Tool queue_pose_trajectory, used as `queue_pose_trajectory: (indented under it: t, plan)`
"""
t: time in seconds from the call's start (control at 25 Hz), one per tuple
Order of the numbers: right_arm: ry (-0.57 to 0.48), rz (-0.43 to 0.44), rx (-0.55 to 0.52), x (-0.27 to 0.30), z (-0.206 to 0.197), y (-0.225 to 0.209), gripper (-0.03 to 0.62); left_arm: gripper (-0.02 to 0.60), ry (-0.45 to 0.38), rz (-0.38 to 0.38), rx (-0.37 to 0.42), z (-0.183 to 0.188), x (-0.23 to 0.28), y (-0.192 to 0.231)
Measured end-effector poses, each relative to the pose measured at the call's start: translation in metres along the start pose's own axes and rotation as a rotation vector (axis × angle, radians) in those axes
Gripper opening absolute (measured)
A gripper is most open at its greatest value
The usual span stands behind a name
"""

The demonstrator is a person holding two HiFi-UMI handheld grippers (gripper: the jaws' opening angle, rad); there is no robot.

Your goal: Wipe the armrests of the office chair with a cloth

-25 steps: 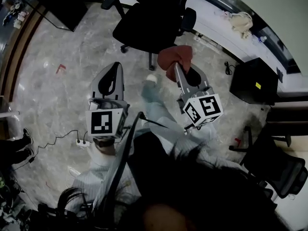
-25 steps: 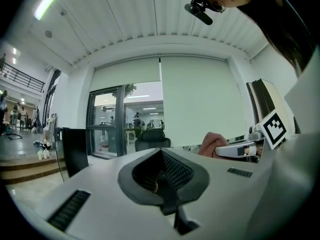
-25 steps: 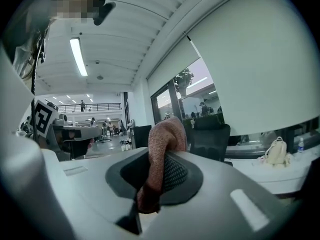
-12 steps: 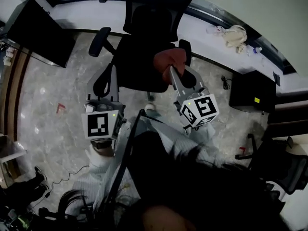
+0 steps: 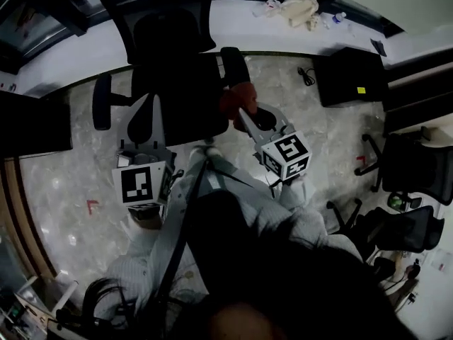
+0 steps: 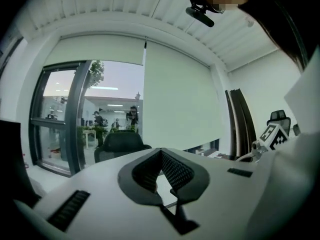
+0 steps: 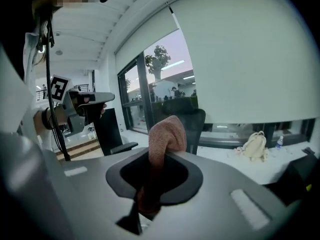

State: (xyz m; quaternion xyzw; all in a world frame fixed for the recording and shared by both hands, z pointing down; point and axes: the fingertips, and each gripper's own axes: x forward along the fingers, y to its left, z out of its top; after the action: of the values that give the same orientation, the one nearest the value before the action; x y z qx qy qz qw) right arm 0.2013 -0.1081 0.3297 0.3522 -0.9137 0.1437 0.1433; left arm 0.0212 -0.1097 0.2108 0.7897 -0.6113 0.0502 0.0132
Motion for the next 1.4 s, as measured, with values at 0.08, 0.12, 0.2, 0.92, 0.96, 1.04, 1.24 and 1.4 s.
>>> queue_pose_trajectory:
  t: [0.08,0.12,0.2,0.92,0.96,1.04,1.24,1.4]
  plan:
    - [0.057,-0.013,0.026,0.018,-0.025,-0.030,0.041,0.003,0.029,-0.050,-0.016,-0.017,0.033,-0.004]
    - [0.081,-0.014,0.033,0.030,-0.038,-0.045,0.041,0.003,0.035,-0.064,-0.029,-0.027,0.049,-0.006]
    - [0.136,-0.015,0.057,0.051,-0.069,-0.068,0.041,0.003,0.051,-0.077,-0.050,-0.052,0.068,-0.006]
    - [0.527,-0.142,-0.080,0.225,-0.175,-0.248,0.041,0.003,0.167,0.046,-0.067,-0.145,0.092,0.055]
    - [0.529,-0.152,-0.074,0.239,-0.171,-0.259,0.041,0.003,0.173,0.052,-0.066,-0.146,0.092,0.056]
    - [0.529,-0.174,-0.057,0.267,-0.161,-0.280,0.041,0.003,0.179,0.057,-0.067,-0.147,0.092,0.057]
    - [0.559,-0.264,-0.004,0.306,-0.152,-0.312,0.041,0.003,0.193,0.046,-0.046,-0.151,0.088,0.061]
    - [0.573,-0.269,0.014,0.292,-0.155,-0.300,0.040,0.004,0.191,0.053,-0.059,-0.154,0.088,0.065]
